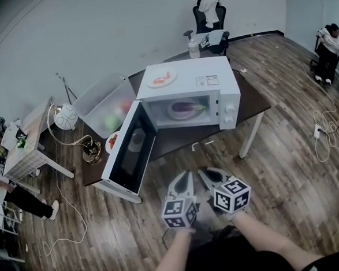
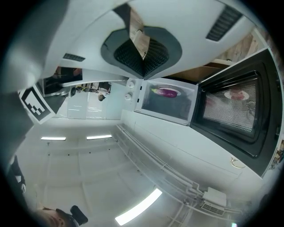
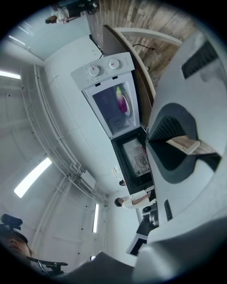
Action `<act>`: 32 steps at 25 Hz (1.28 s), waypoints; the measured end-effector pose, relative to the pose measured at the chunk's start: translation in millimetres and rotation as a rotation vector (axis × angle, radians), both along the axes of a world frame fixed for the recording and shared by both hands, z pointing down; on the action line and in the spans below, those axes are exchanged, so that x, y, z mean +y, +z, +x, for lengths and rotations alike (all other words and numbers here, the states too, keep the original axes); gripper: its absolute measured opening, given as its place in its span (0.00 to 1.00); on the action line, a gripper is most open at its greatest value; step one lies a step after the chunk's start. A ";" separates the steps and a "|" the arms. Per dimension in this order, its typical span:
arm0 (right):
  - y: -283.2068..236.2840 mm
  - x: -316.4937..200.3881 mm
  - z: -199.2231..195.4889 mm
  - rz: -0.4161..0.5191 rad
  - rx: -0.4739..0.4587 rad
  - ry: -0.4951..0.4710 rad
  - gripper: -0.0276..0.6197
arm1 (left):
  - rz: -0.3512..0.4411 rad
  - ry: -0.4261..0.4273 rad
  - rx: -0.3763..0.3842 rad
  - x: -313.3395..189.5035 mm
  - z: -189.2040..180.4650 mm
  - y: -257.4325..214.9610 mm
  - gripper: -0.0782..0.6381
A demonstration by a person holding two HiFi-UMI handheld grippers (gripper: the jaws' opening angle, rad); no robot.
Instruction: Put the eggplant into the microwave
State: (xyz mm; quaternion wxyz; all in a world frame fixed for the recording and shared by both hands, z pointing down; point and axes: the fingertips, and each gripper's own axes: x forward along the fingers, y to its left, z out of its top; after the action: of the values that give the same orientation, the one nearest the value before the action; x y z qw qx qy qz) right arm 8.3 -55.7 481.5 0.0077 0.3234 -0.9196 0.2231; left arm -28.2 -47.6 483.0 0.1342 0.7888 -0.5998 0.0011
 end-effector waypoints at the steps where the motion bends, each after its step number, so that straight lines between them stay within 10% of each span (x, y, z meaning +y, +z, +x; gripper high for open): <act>1: -0.3 0.4 -1.4 0.000 -0.002 -0.001 0.04 | 0.000 -0.003 0.000 0.9 -1.8 -0.1 0.11; 32: 7.6 2.7 -11.6 0.022 0.057 0.000 0.04 | -0.008 -0.001 0.005 4.7 -9.0 8.1 0.11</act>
State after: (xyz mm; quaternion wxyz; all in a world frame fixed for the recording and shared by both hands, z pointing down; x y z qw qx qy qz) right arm -3.3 -53.0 489.1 0.0301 0.3297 -0.9214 0.2035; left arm -37.3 -42.9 491.1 0.1388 0.7881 -0.5997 0.0015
